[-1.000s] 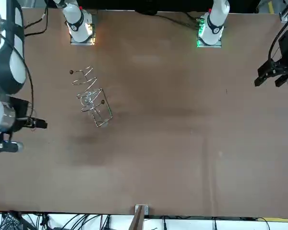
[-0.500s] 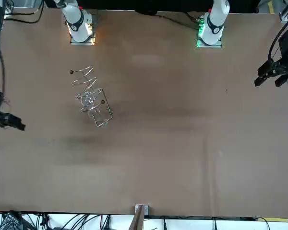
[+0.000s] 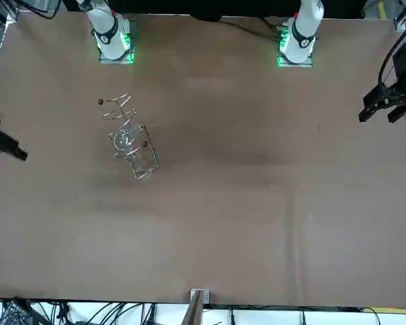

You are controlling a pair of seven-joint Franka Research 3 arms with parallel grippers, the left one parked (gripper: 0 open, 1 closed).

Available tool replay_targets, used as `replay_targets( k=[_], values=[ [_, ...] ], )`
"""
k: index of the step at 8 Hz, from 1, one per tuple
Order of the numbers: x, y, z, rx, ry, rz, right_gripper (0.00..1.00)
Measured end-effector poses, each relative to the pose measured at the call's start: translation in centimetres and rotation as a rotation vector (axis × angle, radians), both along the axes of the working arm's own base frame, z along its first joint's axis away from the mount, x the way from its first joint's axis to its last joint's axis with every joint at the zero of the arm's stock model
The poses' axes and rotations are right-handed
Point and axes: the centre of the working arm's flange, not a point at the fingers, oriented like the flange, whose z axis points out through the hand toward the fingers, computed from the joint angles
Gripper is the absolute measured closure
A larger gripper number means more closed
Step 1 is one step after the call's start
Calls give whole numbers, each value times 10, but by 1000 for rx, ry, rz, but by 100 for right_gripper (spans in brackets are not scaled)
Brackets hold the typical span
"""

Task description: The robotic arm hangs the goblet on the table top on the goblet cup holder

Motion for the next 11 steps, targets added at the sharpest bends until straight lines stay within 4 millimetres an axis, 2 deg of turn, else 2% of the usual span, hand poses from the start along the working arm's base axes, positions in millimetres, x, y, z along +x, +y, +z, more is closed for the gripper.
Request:
replay_targets(
  k=[2, 4, 6, 11],
  values=[
    [-18, 4, 7, 6, 54, 5, 0],
    [-33, 21, 16, -7, 87, 1, 0],
    [-43, 33, 13, -48, 106, -3, 0],
    [-47, 39, 8, -58, 120, -25, 0]
  ],
)
